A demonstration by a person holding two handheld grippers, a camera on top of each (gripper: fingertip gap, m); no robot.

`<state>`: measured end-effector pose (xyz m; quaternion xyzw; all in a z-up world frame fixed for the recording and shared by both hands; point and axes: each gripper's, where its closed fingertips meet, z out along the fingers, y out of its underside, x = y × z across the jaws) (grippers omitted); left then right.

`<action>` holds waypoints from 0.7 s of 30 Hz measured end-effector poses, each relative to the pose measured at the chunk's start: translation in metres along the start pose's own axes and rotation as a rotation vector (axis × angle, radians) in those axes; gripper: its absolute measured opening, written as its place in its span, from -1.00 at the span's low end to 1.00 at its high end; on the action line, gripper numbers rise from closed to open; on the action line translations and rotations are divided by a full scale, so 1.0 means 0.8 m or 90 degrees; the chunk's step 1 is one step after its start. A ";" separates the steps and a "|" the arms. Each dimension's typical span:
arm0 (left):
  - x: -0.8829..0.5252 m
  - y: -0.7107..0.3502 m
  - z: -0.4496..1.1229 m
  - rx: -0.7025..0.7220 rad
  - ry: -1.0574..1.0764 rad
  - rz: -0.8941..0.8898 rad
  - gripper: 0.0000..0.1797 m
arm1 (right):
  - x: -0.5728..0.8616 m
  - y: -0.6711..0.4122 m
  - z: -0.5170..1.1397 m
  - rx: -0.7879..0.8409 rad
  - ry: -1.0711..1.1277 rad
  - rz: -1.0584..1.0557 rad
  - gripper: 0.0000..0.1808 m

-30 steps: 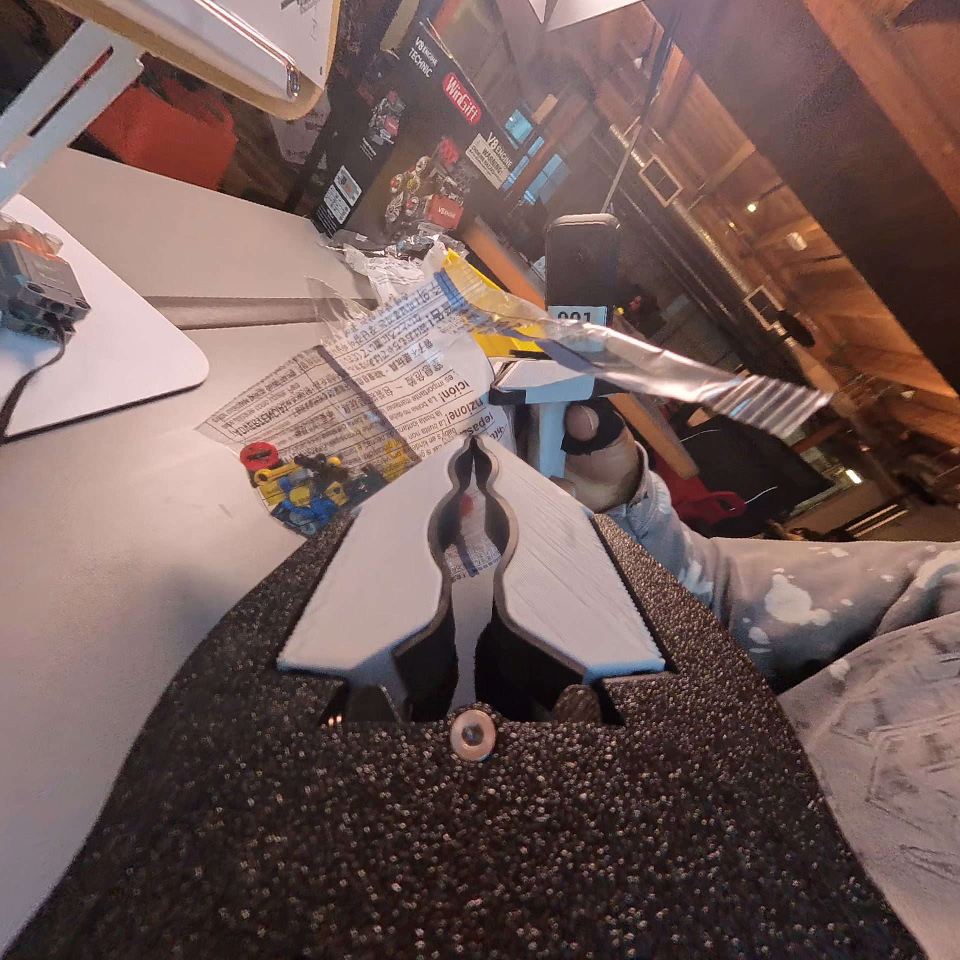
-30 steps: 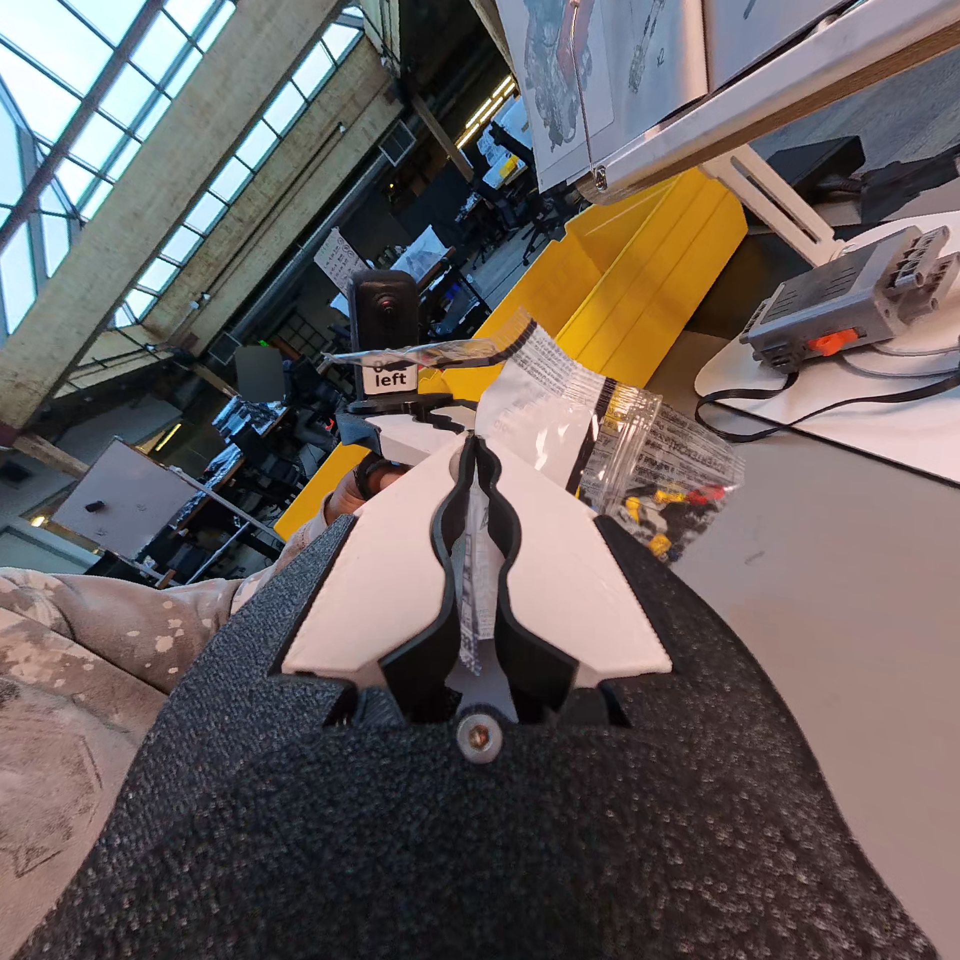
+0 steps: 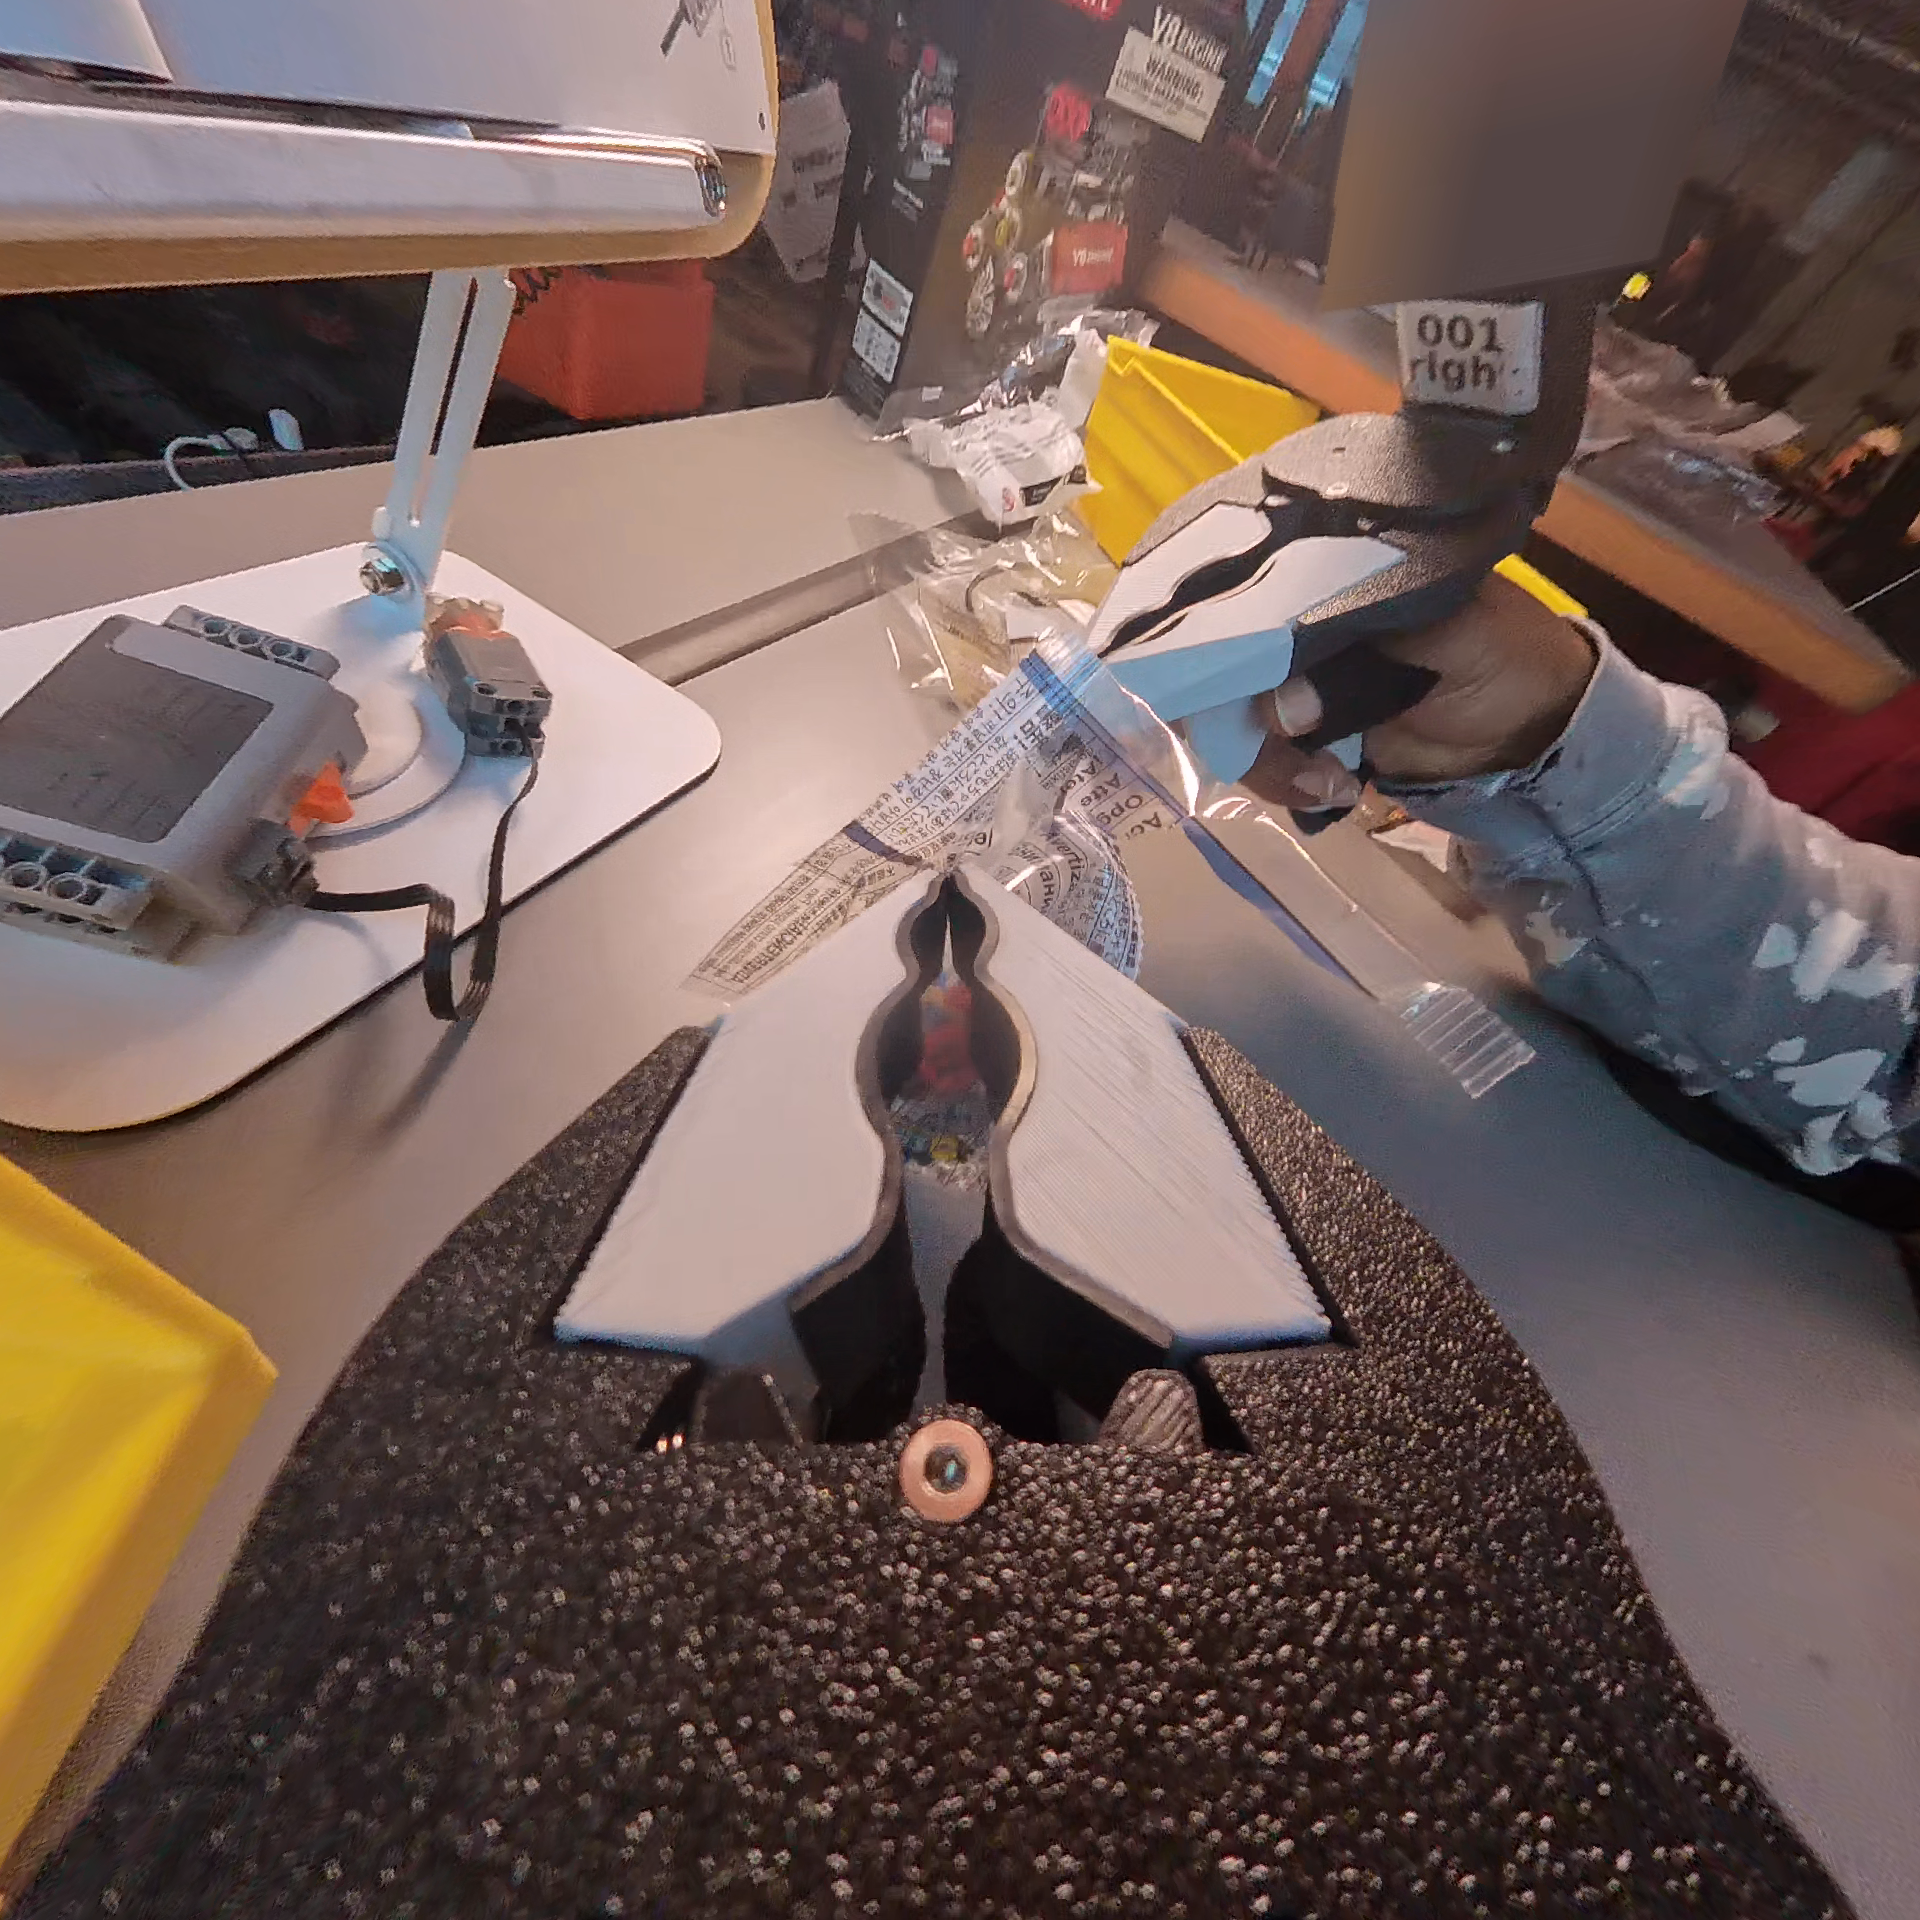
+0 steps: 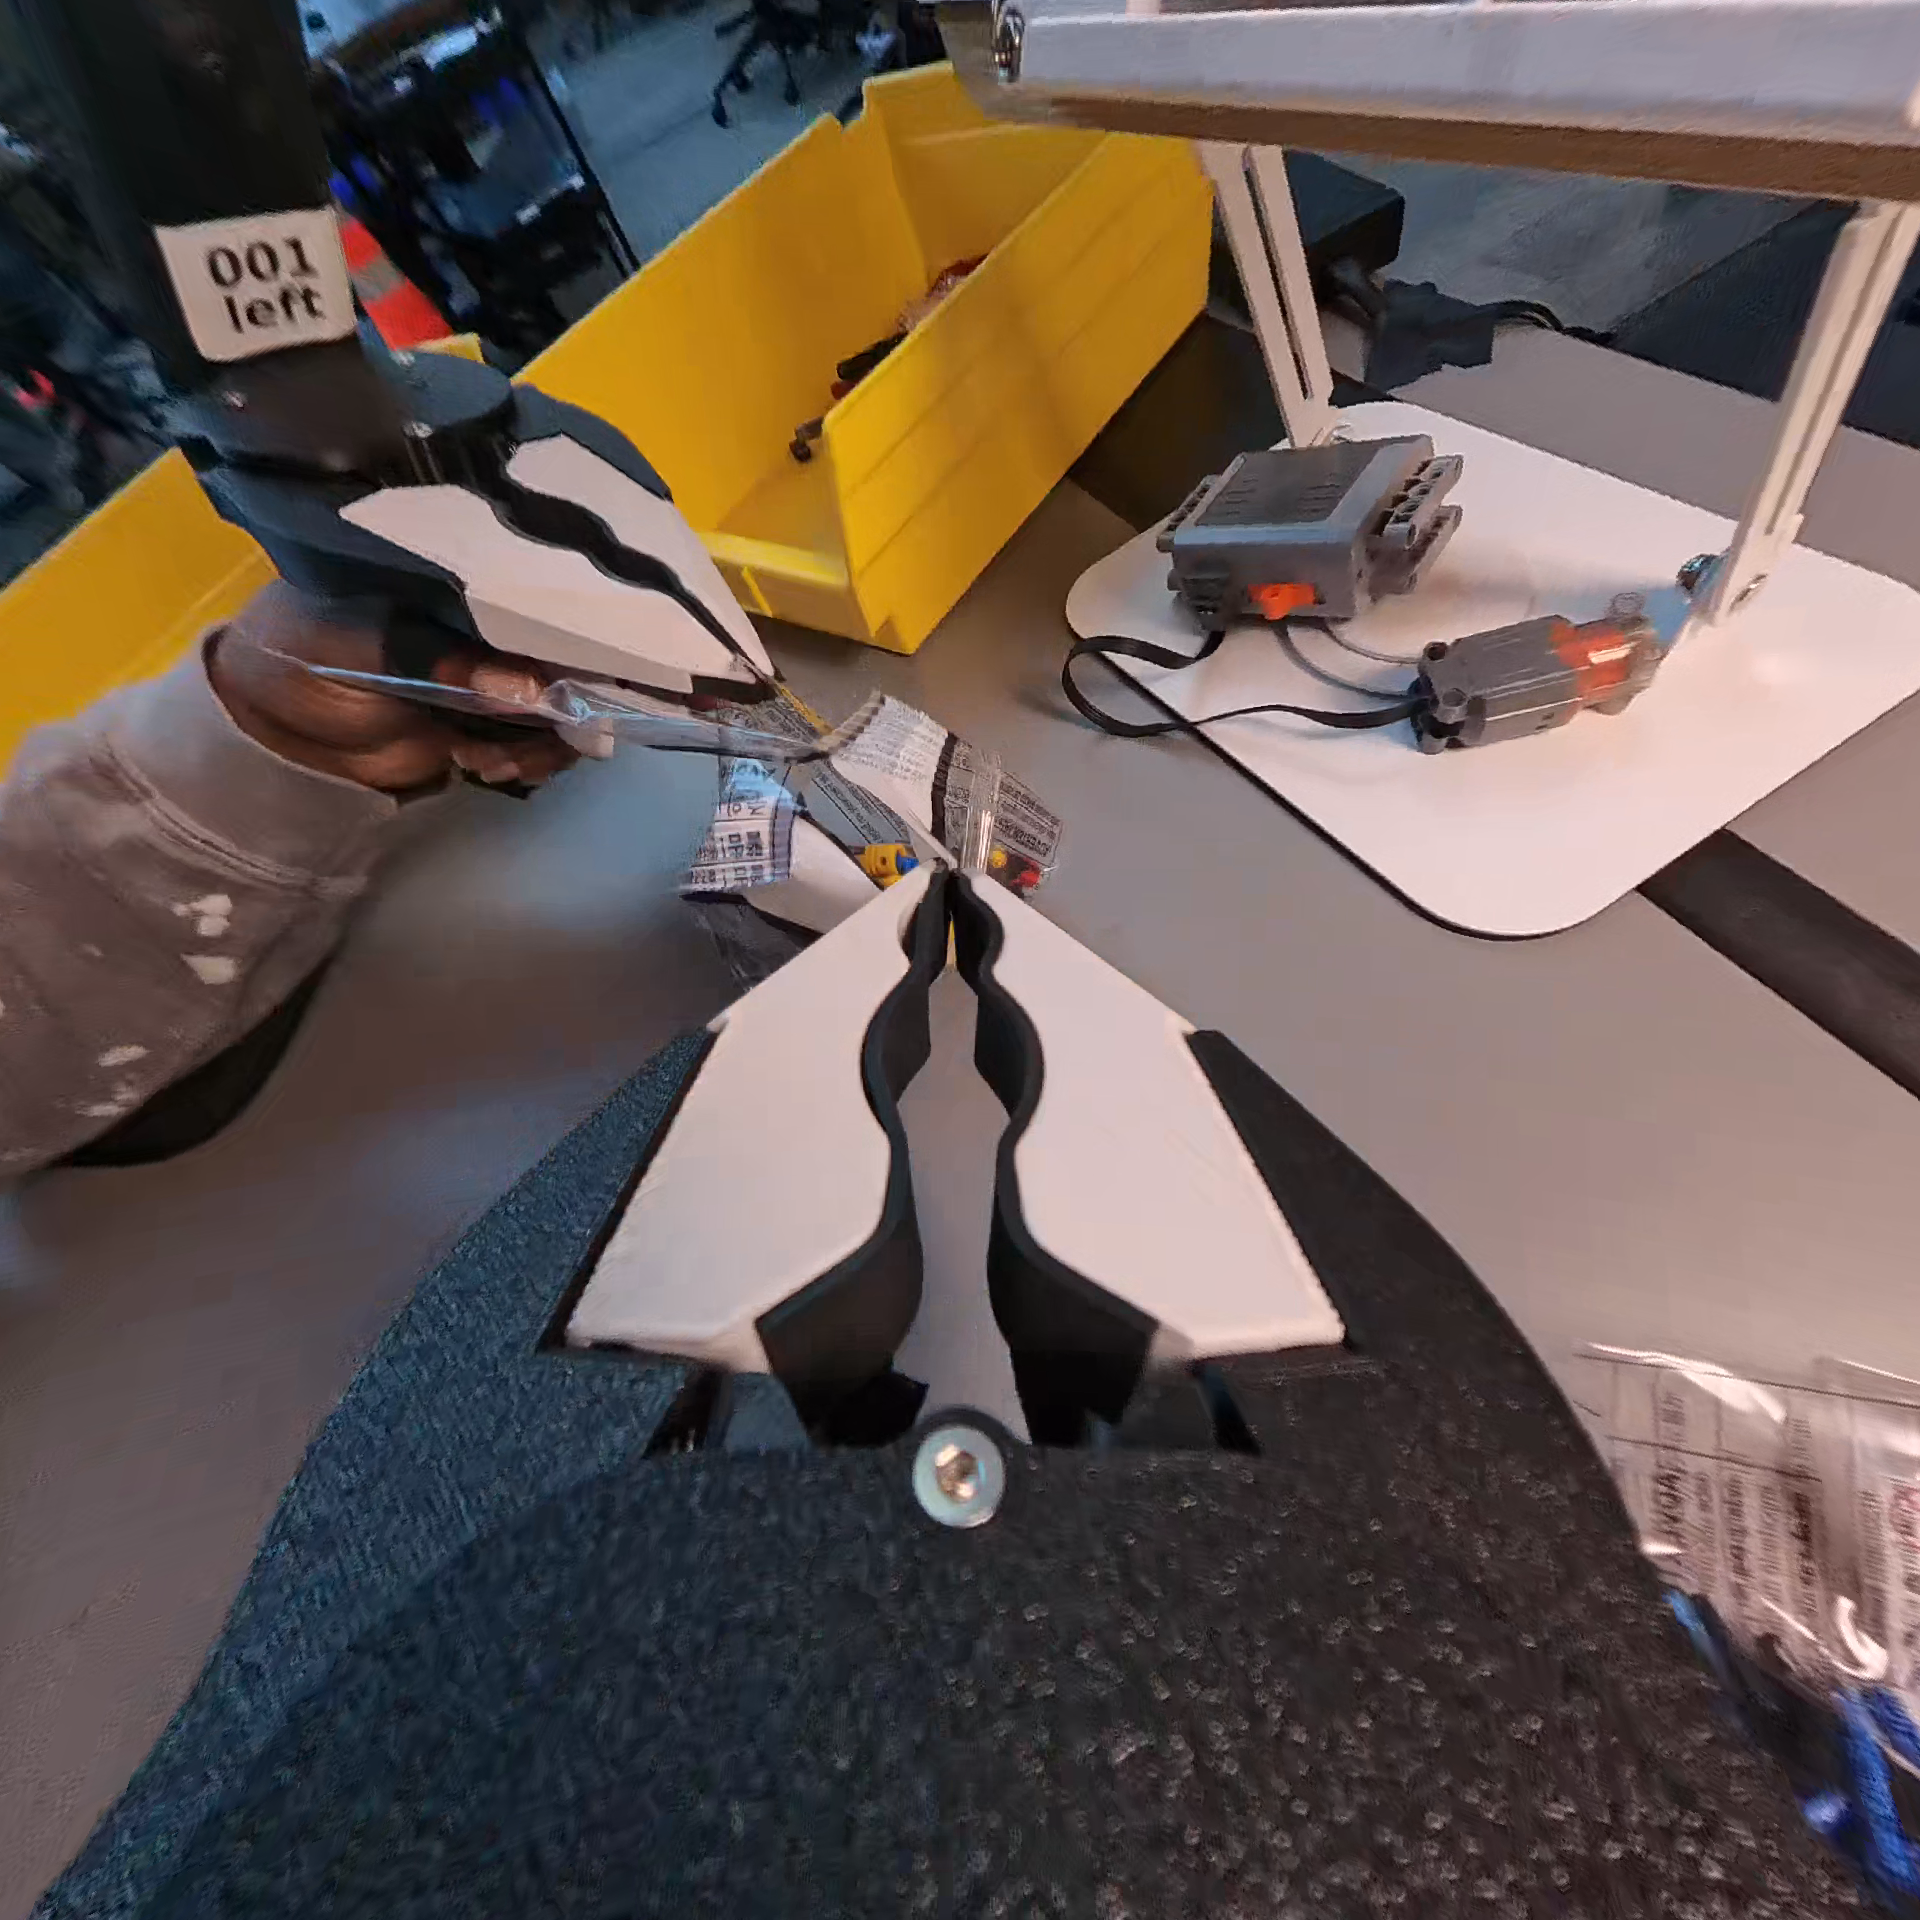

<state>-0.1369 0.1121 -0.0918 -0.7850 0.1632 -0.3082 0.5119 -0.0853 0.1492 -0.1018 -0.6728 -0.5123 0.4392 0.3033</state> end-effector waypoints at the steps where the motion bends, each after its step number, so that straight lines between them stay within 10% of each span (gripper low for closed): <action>1: -0.003 0.005 0.001 -0.025 -0.020 0.031 -1.00 | 0.002 0.004 0.001 -0.021 0.019 -0.032 -1.00; 11: -0.001 0.019 0.003 -0.204 -0.181 0.340 -1.00 | 0.017 0.020 0.002 -0.152 0.183 -0.346 -1.00; 17: 0.002 -0.006 -0.002 -0.052 -0.095 0.170 -1.00 | -0.007 -0.014 -0.012 -0.009 0.079 -0.235 -1.00; 21: -0.011 -0.015 -0.002 0.040 -0.054 0.053 -1.00 | -0.019 -0.019 -0.019 0.038 -0.035 -0.123 -0.64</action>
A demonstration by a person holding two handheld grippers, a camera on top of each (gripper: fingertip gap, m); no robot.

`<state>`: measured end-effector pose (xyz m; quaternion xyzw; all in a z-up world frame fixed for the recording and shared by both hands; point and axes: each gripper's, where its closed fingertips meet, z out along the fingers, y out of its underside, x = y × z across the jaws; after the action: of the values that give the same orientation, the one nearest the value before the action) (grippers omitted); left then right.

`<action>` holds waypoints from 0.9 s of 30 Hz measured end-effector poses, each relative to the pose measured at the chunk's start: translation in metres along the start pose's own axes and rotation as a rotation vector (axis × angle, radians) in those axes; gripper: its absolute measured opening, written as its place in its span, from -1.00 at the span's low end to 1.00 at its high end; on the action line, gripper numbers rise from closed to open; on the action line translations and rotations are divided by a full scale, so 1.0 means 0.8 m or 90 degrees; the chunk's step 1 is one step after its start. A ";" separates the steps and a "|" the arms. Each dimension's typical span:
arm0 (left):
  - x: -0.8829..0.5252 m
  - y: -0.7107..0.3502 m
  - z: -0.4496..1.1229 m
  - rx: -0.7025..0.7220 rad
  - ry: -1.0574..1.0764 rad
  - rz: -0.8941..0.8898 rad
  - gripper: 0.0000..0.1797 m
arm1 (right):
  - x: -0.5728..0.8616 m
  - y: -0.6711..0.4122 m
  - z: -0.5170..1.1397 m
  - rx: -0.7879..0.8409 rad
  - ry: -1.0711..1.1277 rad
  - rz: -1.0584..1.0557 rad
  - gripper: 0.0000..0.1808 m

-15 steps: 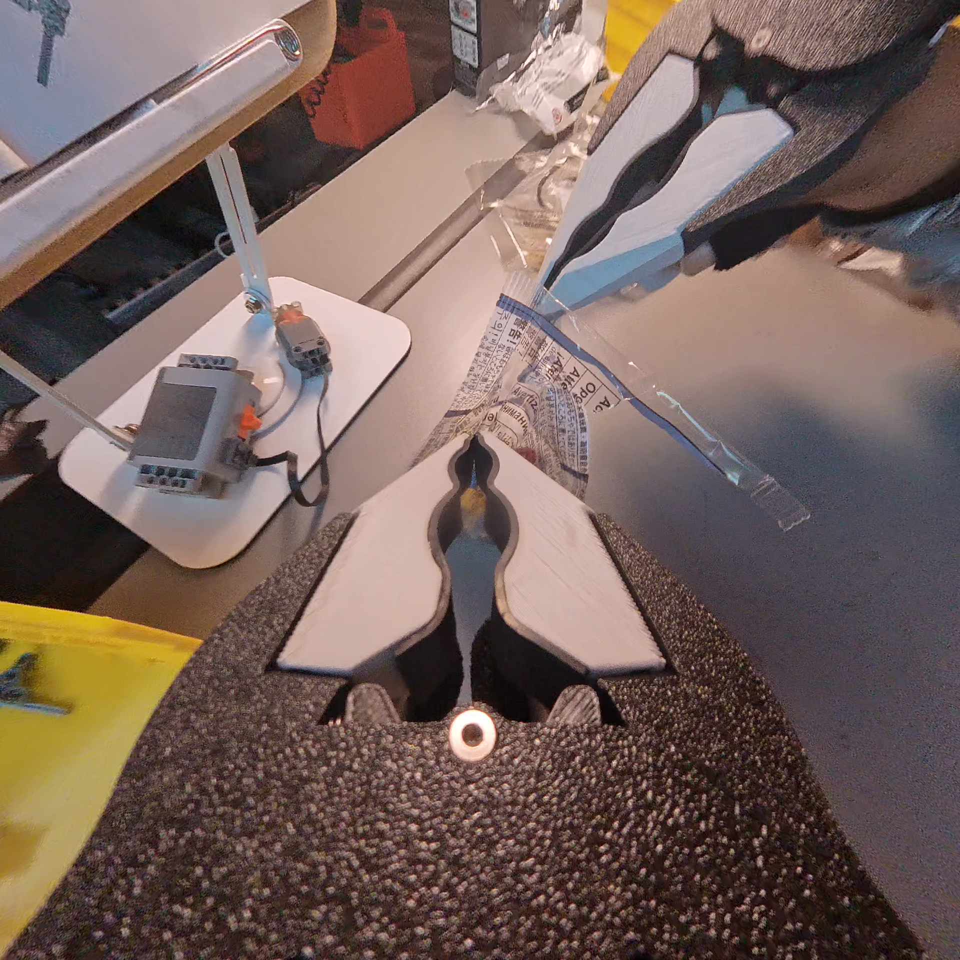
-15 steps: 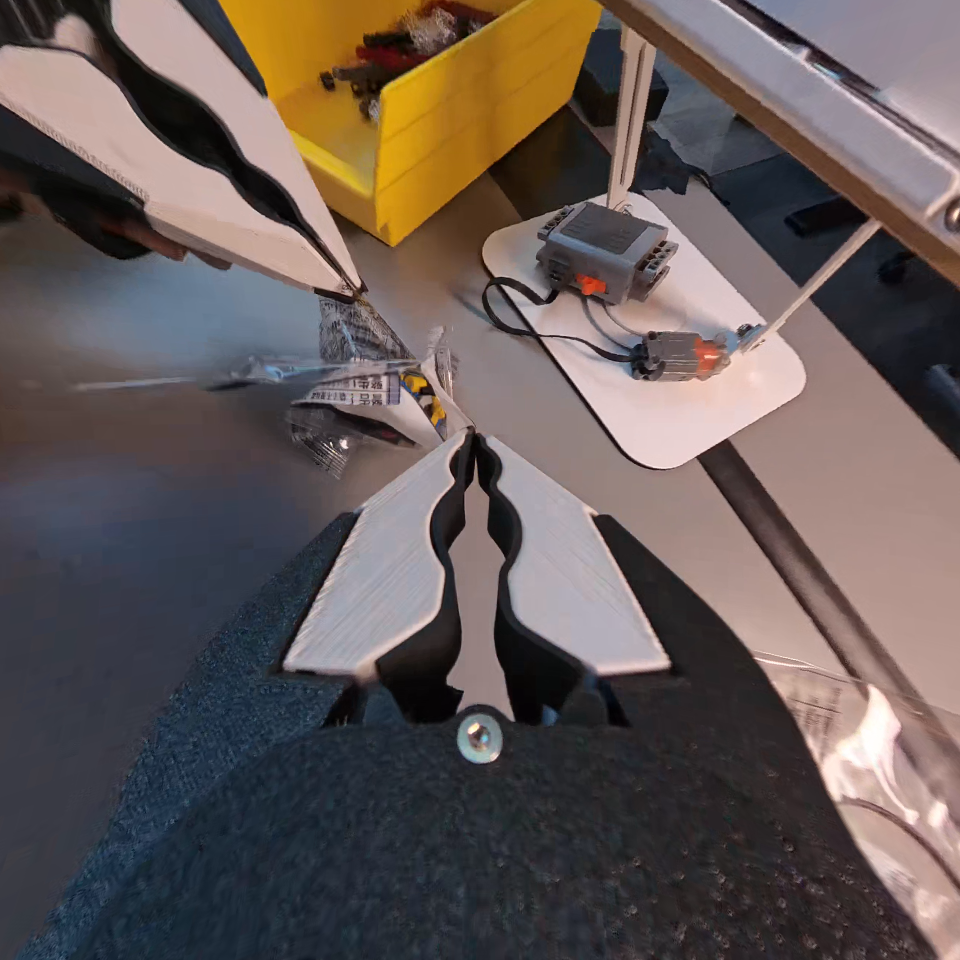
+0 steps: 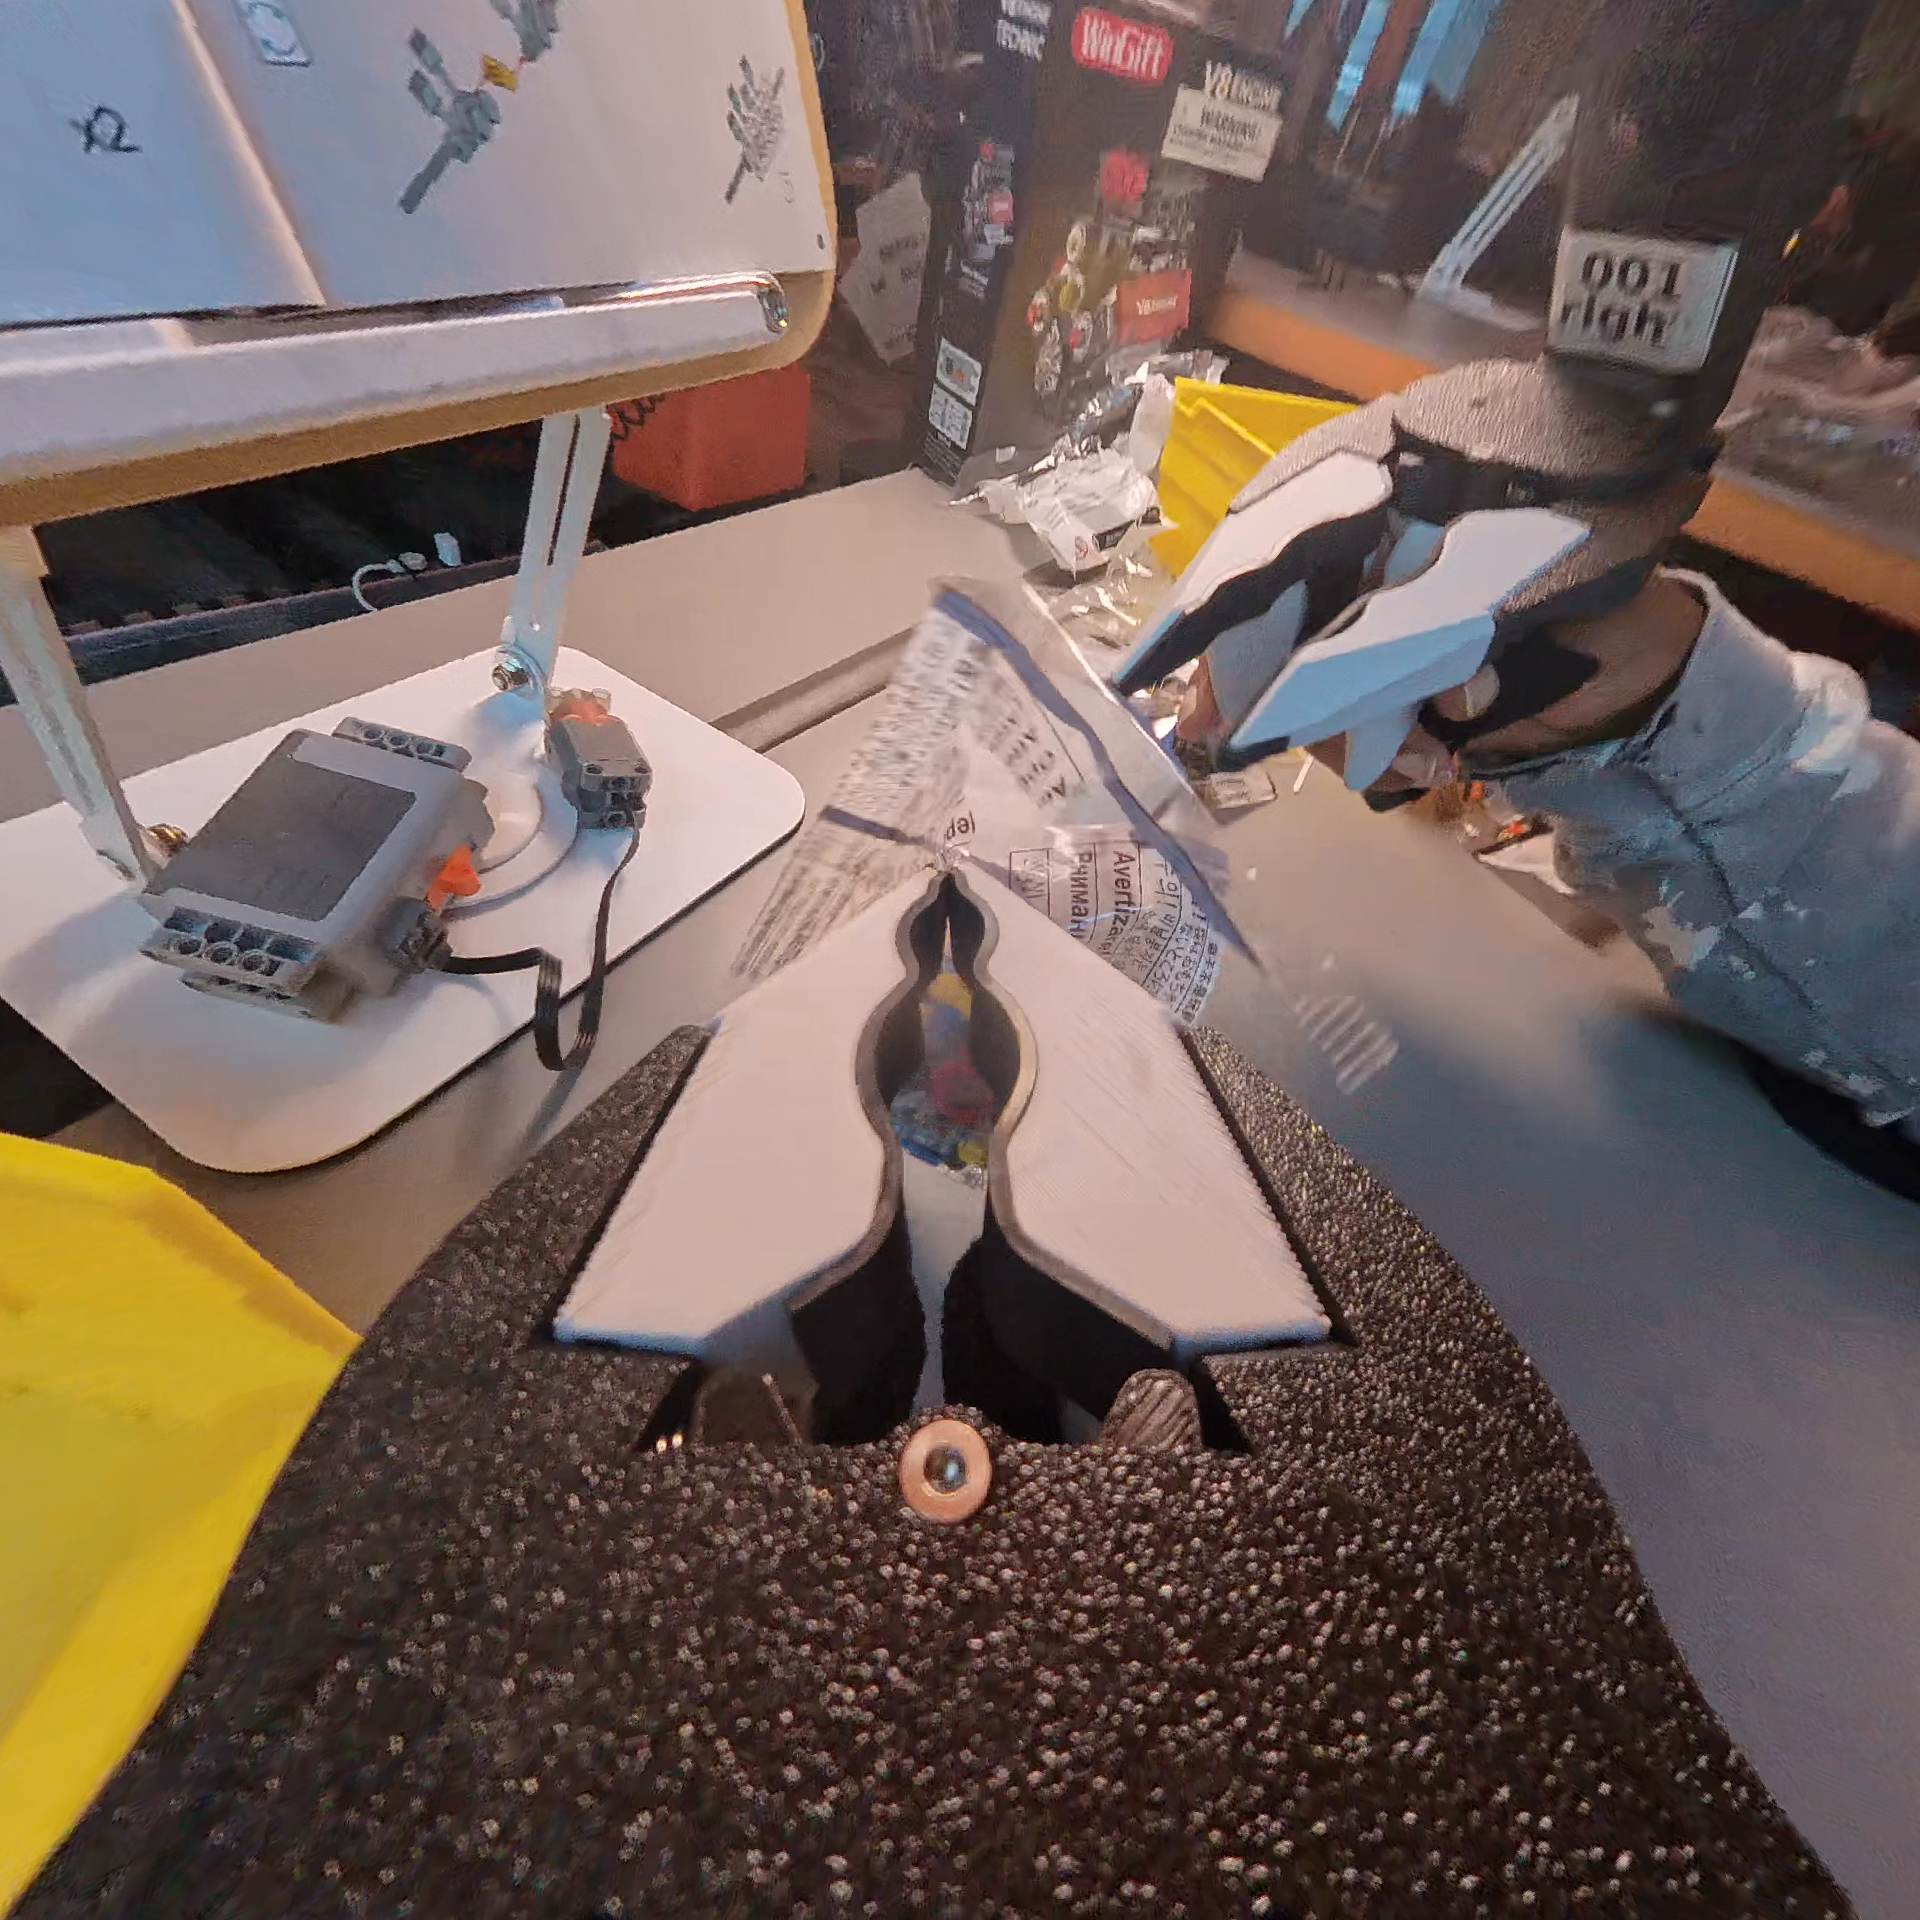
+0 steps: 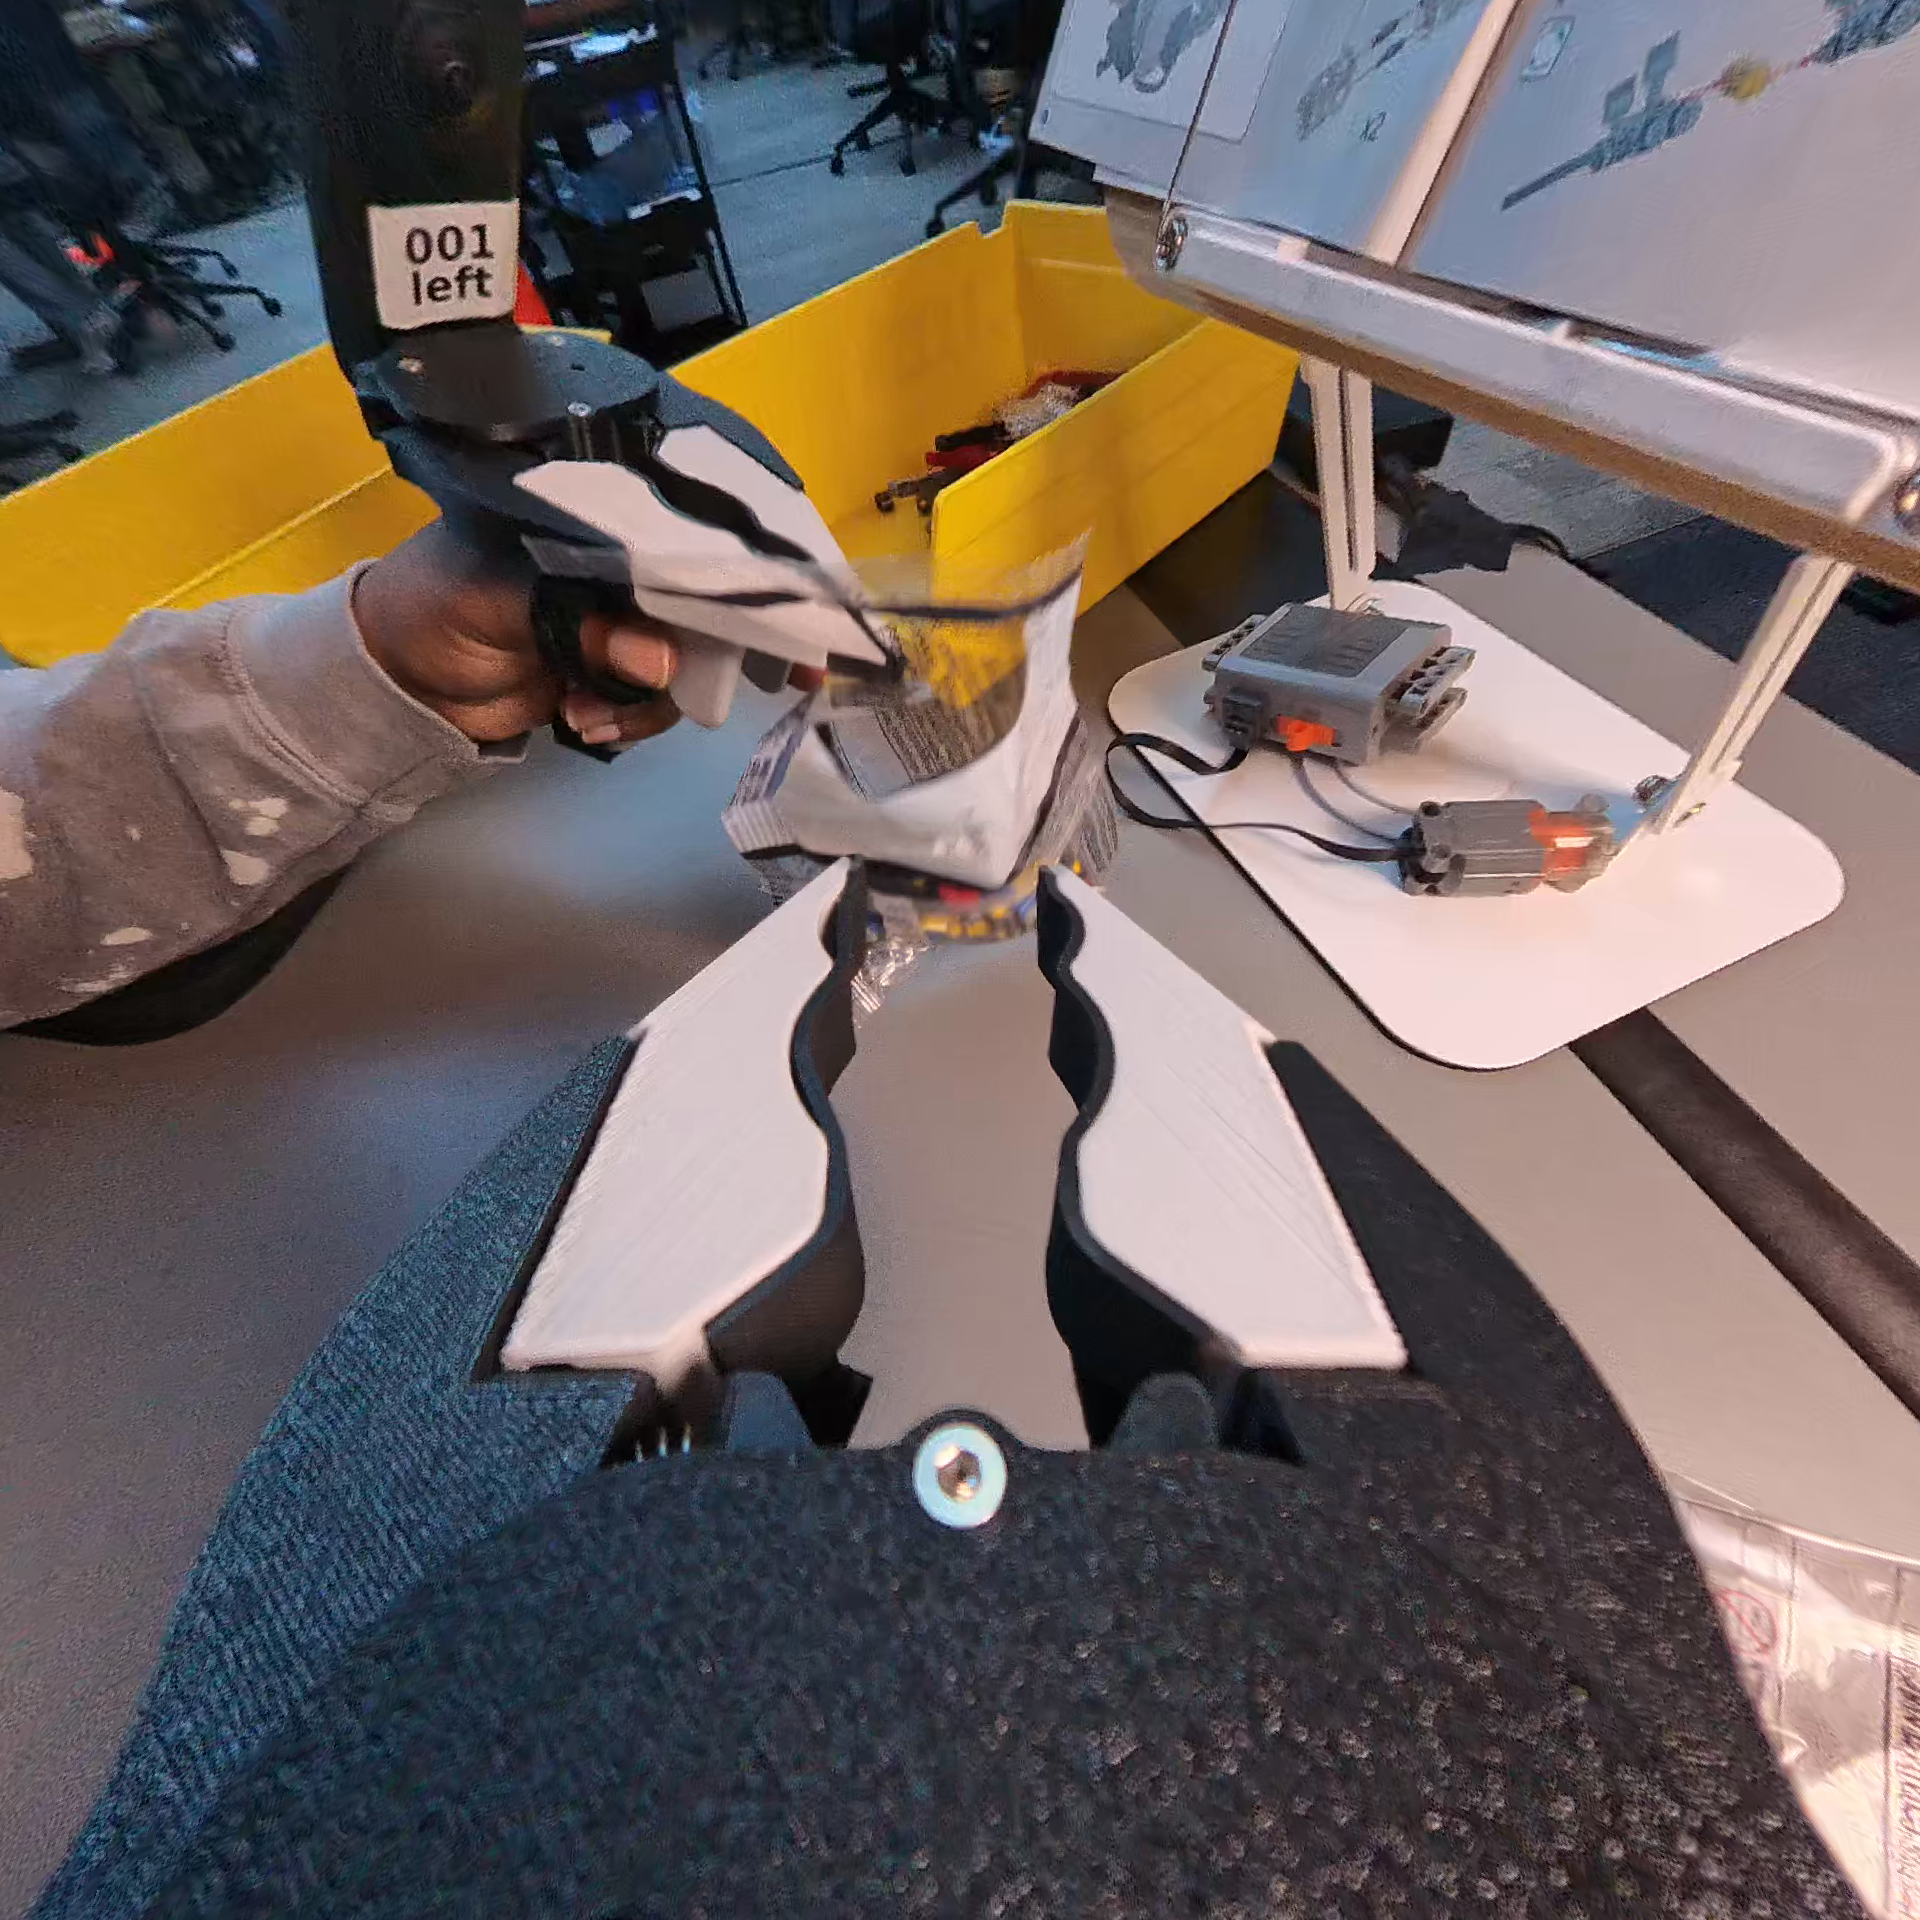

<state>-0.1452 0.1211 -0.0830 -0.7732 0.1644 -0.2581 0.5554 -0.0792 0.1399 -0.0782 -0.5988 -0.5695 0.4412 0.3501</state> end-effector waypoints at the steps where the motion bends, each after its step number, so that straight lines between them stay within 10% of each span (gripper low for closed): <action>1: -0.002 -0.002 -0.001 0.019 0.010 -0.025 -1.00 | 0.002 0.007 0.000 -0.010 -0.007 0.001 -0.63; 13: 0.003 -0.066 -0.028 0.239 0.108 -0.172 -1.00 | -0.054 0.039 0.061 0.025 -0.266 0.301 -0.36; 27: 0.015 -0.100 -0.054 0.342 0.151 -0.179 -1.00 | -0.055 -0.010 0.060 0.227 -0.414 0.587 -0.88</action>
<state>-0.1631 0.1080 0.0060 -0.5787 0.0461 -0.4549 0.6754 -0.1254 0.0930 -0.0826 -0.5503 -0.2453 0.7978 0.0247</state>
